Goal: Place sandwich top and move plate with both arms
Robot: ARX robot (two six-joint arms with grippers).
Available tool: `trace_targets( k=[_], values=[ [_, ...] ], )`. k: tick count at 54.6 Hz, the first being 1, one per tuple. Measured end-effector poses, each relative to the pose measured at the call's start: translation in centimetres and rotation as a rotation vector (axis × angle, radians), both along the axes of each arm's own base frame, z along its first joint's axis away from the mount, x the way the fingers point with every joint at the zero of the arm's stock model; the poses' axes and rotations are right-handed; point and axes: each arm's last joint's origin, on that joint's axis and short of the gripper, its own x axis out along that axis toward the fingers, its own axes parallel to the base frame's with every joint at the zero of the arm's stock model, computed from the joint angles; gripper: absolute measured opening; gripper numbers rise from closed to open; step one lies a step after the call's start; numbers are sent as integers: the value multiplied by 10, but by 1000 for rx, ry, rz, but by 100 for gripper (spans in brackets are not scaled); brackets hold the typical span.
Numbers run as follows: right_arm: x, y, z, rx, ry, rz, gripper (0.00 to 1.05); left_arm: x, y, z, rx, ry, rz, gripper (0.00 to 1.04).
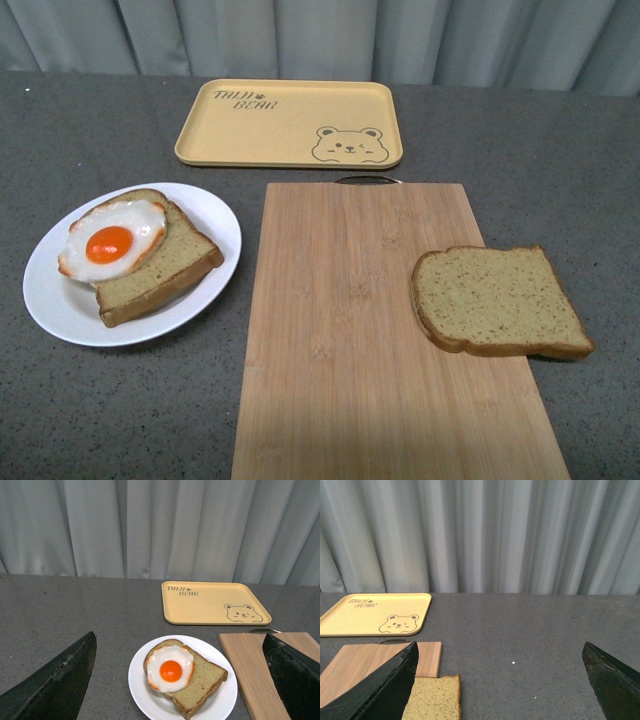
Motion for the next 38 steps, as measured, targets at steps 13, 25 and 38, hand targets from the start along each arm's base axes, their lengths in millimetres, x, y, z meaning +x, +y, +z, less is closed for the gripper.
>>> trace_targets(
  k=[13, 25, 38],
  values=[
    [0, 0, 0, 0, 0, 0, 95, 0, 0, 0, 0, 0, 0, 98],
    [0, 0, 0, 0, 0, 0, 95, 0, 0, 0, 0, 0, 0, 98],
    [0, 0, 0, 0, 0, 0, 95, 0, 0, 0, 0, 0, 0, 98]
  ],
)
